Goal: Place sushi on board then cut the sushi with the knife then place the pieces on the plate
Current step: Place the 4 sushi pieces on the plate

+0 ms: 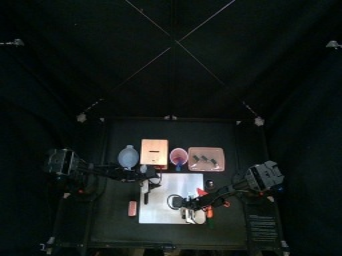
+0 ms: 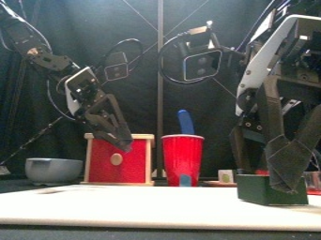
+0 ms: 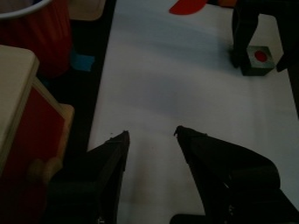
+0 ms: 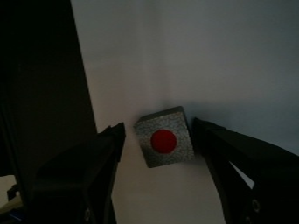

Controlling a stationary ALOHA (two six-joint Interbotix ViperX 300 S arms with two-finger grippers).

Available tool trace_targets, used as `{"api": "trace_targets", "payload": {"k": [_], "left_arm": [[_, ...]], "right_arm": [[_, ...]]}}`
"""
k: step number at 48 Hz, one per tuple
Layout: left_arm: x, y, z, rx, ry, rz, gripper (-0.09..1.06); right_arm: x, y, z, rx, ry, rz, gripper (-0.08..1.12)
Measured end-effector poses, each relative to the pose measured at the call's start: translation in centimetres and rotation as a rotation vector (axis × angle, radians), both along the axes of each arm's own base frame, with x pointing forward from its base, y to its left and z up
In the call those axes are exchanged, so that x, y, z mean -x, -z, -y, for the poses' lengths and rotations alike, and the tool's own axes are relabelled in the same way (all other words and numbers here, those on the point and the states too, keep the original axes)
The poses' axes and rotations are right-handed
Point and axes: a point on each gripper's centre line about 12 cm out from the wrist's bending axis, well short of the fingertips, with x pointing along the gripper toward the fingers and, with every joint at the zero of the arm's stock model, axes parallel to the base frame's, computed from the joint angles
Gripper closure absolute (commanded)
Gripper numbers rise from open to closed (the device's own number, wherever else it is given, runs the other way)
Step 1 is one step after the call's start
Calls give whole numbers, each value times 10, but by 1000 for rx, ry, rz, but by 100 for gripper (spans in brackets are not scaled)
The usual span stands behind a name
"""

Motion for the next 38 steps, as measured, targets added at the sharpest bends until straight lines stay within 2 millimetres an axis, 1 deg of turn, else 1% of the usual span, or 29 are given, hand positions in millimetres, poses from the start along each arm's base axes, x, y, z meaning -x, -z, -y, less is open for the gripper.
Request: {"api": "trace_targets", "payload": {"k": [8, 13, 22, 25, 30, 33, 38], "left_arm": [[0, 0, 0, 0, 0, -2, 12], [0, 0, 0, 0, 0, -2, 12], [1, 1, 0, 0, 0, -5, 12], [1, 1, 0, 0, 0, -5, 12], [1, 1, 0, -1, 1, -5, 12], [1, 1, 0, 0, 0, -5, 12], [1, 1, 0, -1, 1, -3, 12]], "right_arm": [[0, 0, 0, 7, -6, 2, 11], [0, 0, 1, 21, -20, 4, 17], [-1, 0, 2, 28, -24, 4, 34], [0, 1, 3, 29, -23, 1, 36], [1, -1, 6, 31, -15, -12, 37], [7, -8, 14, 42, -6, -27, 37], [19, -28, 36, 56, 33, -25, 37]]}}
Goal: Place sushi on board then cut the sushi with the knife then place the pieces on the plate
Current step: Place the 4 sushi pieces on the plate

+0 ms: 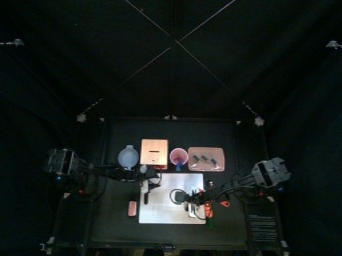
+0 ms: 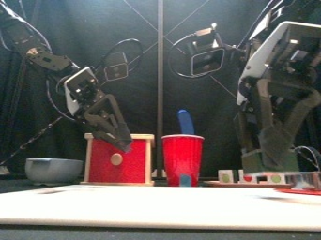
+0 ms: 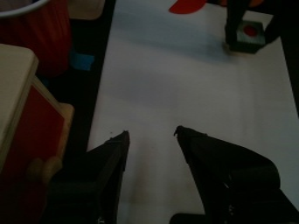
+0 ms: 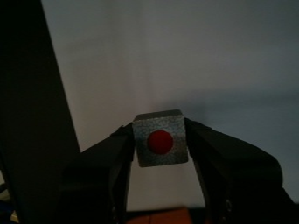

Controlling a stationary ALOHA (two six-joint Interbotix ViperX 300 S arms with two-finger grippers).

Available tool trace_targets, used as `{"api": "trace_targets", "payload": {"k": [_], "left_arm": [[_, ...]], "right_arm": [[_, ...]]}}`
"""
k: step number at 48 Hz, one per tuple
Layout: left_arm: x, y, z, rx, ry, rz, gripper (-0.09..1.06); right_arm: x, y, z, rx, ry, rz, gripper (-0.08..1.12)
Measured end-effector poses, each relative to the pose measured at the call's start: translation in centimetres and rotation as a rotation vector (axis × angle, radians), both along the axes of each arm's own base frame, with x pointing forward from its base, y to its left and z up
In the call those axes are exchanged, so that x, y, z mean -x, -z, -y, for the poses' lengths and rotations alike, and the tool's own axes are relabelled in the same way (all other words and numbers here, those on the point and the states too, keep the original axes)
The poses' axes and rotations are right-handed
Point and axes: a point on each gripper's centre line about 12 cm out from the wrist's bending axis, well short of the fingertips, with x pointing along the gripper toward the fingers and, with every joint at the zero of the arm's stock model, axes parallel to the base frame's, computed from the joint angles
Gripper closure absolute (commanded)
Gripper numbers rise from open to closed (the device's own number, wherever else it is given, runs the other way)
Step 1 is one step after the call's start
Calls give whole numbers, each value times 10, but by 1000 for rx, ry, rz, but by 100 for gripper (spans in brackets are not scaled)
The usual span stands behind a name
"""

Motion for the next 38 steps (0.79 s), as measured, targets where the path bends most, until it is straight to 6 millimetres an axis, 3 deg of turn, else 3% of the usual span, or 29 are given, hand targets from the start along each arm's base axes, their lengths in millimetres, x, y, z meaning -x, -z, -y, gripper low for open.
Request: {"api": "trace_targets", "payload": {"k": [7, 20, 29, 38], "left_arm": [[0, 0, 1, 0, 2, 0, 12], [0, 0, 1, -2, 3, 0, 12], [0, 0, 0, -2, 2, 0, 12], [0, 1, 0, -2, 2, -2, 12]], "right_arm": [[21, -33, 42, 0, 94, 64, 37], [90, -72, 141, 30, 420, 213, 37], [136, -72, 203, 124, 657, 226, 37], [151, -57, 231, 172, 744, 162, 37]]}}
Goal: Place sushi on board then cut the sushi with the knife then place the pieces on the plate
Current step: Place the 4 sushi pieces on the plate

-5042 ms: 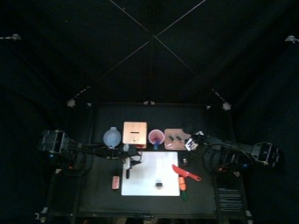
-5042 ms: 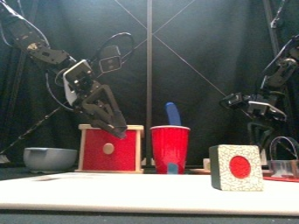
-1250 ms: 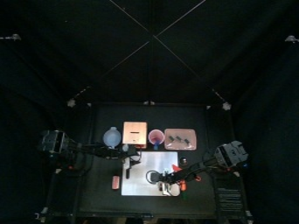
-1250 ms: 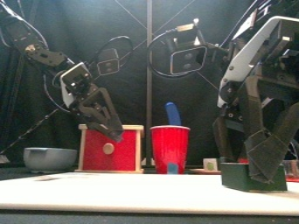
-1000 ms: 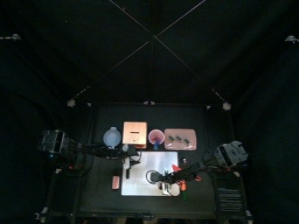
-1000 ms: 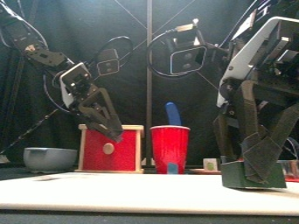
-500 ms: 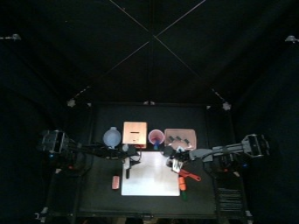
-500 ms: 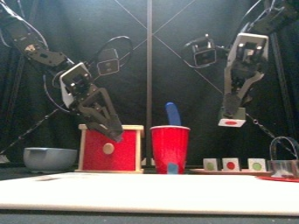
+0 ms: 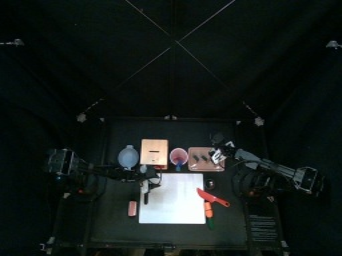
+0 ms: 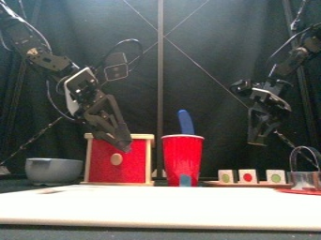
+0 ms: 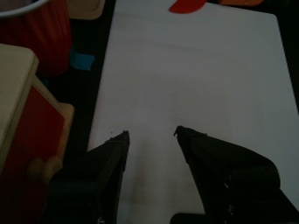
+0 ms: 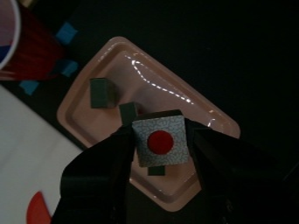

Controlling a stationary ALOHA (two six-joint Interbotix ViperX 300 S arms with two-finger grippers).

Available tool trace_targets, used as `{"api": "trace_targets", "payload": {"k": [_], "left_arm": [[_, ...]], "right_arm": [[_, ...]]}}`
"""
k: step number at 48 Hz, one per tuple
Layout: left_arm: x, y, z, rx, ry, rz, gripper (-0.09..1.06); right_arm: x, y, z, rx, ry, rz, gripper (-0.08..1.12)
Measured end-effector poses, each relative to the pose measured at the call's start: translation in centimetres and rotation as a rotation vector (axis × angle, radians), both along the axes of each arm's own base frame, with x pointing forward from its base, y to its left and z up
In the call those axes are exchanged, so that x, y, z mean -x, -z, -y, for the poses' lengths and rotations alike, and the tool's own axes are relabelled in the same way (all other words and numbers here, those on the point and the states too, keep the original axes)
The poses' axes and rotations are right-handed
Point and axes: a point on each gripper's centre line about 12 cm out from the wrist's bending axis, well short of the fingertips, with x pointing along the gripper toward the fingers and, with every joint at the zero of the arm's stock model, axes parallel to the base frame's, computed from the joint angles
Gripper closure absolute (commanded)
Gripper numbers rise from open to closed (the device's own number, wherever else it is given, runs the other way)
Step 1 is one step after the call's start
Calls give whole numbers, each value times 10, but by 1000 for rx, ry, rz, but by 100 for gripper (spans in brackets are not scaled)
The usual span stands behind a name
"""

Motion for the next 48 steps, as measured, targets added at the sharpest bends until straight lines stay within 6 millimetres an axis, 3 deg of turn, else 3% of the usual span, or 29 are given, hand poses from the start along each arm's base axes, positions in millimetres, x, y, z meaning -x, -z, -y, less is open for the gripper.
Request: {"api": "trace_targets", "payload": {"k": [16, 35, 48], "left_arm": [[0, 0, -1, 1, -4, -1, 12], [0, 0, -2, 1, -6, 2, 12], [0, -1, -2, 0, -5, 2, 12]], "right_arm": [[-4, 53, 14, -69, -9, -197, 36], [-2, 74, 33, -99, 38, -234, 35], [-1, 78, 34, -105, 38, -241, 19]]}}
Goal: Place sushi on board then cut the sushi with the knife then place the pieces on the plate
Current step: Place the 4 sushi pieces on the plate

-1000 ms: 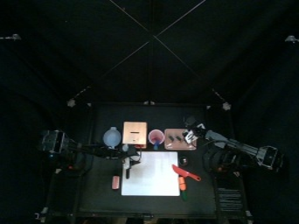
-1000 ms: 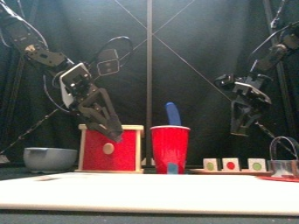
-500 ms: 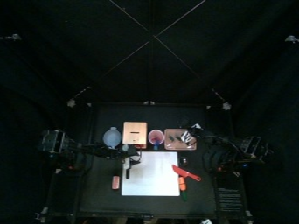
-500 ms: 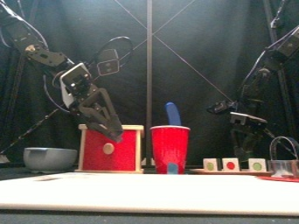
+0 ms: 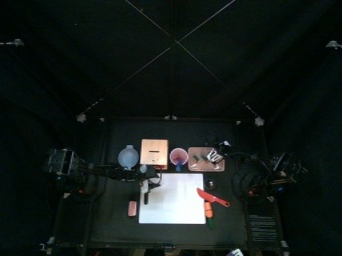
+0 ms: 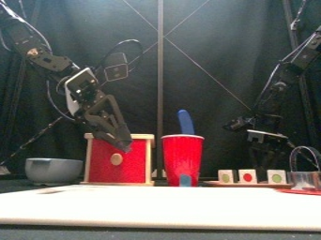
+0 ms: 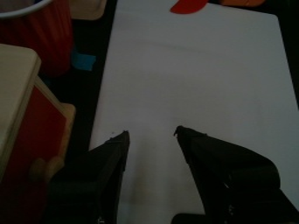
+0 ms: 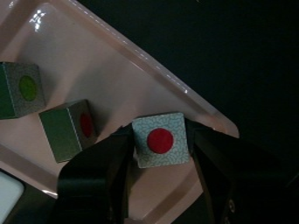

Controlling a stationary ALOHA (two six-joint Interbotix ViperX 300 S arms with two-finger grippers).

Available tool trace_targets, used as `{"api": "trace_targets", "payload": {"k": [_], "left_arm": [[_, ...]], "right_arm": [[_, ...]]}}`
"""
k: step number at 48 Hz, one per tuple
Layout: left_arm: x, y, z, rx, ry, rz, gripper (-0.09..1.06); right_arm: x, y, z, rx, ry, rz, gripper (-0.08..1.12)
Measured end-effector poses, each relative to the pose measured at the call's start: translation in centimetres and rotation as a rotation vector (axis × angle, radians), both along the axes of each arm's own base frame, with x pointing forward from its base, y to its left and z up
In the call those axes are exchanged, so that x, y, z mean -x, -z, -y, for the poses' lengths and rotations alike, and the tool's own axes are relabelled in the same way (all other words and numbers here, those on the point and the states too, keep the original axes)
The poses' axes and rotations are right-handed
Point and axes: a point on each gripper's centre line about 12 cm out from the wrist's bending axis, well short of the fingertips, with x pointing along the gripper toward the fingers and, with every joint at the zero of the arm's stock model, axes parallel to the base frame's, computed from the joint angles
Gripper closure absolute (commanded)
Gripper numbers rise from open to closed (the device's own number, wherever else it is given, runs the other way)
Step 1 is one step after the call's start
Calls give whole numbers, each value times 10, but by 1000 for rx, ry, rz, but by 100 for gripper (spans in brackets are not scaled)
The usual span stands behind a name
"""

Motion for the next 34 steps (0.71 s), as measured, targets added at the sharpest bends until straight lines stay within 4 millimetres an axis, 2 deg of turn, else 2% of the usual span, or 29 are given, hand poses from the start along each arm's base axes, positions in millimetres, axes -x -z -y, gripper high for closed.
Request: {"api": "trace_targets", "payload": {"k": [13, 25, 34], "left_arm": [[0, 0, -1, 0, -2, 0, 12], [0, 1, -1, 0, -2, -2, 13], [0, 0, 0, -2, 1, 0, 13]], "right_arm": [[-2, -4, 2, 8, 4, 11, 17], [-15, -31, 1, 70, -36, 81, 16], [-25, -39, -4, 89, -73, 110, 16]]}}
